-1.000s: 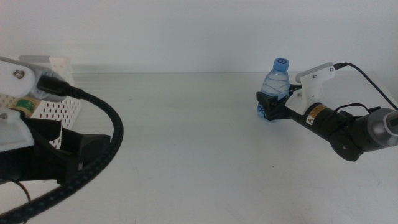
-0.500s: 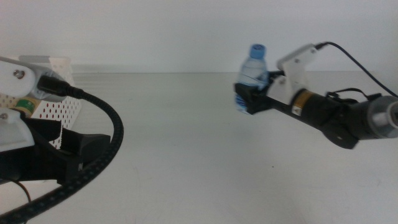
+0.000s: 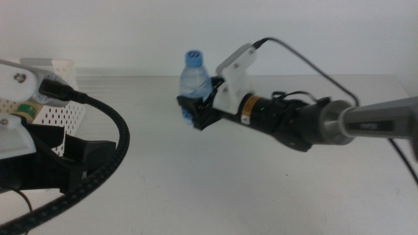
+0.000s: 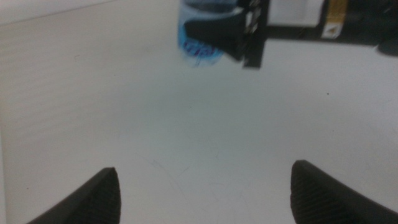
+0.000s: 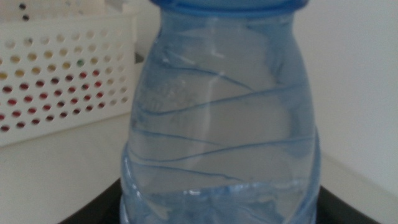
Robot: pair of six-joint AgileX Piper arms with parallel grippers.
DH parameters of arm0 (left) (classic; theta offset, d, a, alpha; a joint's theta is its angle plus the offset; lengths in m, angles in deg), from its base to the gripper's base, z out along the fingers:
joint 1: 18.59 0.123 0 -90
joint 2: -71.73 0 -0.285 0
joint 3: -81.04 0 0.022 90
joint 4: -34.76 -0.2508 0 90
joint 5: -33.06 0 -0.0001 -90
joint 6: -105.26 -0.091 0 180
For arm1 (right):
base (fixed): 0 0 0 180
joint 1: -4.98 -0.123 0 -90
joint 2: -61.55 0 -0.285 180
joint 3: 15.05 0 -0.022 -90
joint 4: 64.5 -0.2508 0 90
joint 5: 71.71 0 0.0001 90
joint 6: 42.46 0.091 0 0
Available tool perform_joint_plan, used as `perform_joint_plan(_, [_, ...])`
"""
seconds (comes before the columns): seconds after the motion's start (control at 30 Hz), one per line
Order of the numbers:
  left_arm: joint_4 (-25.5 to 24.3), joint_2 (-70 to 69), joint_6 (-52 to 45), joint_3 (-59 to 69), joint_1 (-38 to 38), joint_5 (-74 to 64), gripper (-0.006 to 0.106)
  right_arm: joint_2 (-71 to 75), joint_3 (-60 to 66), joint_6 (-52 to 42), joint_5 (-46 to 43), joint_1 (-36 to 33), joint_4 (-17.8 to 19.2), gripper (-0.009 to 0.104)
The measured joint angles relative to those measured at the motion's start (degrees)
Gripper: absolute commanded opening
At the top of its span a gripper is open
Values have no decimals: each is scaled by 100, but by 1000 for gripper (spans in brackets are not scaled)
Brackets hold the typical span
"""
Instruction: Use arms to grab the bottles and put them into the dustbin to the left of the table.
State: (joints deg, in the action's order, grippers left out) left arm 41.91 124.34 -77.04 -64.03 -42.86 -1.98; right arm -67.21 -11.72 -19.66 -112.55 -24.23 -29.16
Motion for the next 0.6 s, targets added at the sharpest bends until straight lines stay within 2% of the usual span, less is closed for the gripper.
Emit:
perform_joint_plan(0.3, [0, 0, 0, 0, 0, 0, 90, -629, -163, 42, 84, -189, -65, 0])
perform_joint_plan(0.43, [0, 0, 0, 0, 0, 0, 90, -765, -184, 48, 27, -189, -109, 5])
perform_joint_plan(0.47, [0, 0, 0, 0, 0, 0, 90, -770, -191, 55, 27, -189, -109, 35])
perform_joint_plan(0.5, [0, 0, 0, 0, 0, 0, 90, -770, -196, 55, 27, -189, -83, 56])
perform_joint_plan(0.6, [0, 0, 0, 0, 0, 0, 90, -770, -198, 62, 65, -189, 2, 74])
